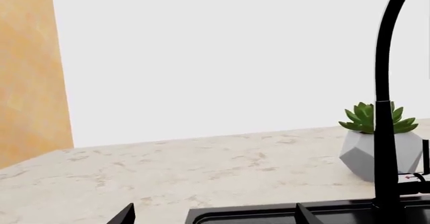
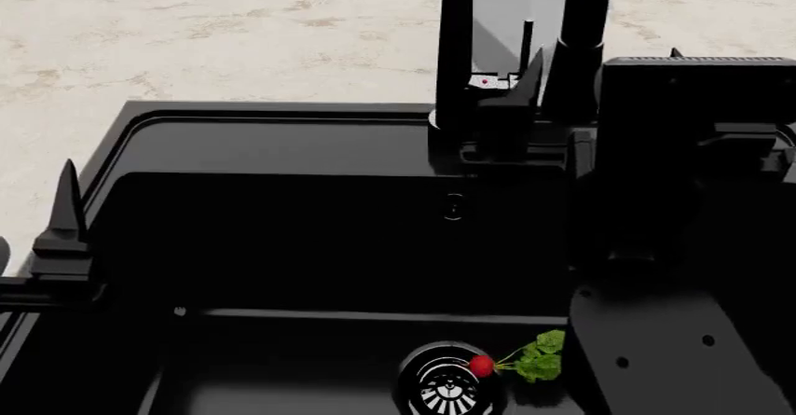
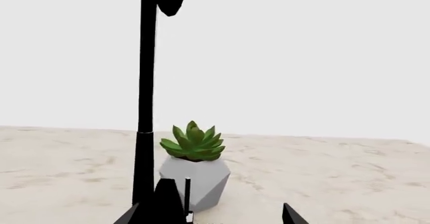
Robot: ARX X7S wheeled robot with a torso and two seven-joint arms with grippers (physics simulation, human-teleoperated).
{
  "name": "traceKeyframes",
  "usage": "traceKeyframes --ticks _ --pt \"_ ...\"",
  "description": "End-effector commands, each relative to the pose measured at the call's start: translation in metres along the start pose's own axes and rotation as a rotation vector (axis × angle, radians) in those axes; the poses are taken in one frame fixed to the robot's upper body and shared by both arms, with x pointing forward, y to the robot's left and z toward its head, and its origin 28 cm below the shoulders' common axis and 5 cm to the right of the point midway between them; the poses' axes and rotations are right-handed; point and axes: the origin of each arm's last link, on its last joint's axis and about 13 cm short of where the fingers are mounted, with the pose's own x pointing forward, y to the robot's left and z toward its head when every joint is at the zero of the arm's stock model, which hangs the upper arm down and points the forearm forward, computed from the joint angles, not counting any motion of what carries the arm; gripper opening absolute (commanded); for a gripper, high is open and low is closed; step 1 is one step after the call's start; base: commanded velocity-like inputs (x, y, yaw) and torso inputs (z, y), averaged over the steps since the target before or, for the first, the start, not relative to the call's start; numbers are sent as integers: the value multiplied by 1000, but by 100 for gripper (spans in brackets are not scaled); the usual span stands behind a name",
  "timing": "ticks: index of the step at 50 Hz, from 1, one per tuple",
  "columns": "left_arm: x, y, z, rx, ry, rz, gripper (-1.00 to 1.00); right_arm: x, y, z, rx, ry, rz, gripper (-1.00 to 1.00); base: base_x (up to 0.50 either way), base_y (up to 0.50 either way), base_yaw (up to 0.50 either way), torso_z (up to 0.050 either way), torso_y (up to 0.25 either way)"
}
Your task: Turn the sink spout to the right.
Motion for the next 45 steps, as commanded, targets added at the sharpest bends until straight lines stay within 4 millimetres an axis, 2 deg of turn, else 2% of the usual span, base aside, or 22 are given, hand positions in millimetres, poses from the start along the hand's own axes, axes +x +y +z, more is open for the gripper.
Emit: traceKeyframes --ticks 1,20,45 --pt "0 0 0 7 -2 3 100 4 -9 -2 -9 12 -38 100 0 0 0 0 0" --pt "0 0 -1 8 1 12 100 13 -20 -17 -18 69 -81 100 0 0 0 0 0" --pt "0 0 0 8 3 10 100 28 -33 -19 -47 101 -128 100 0 0 0 0 0"
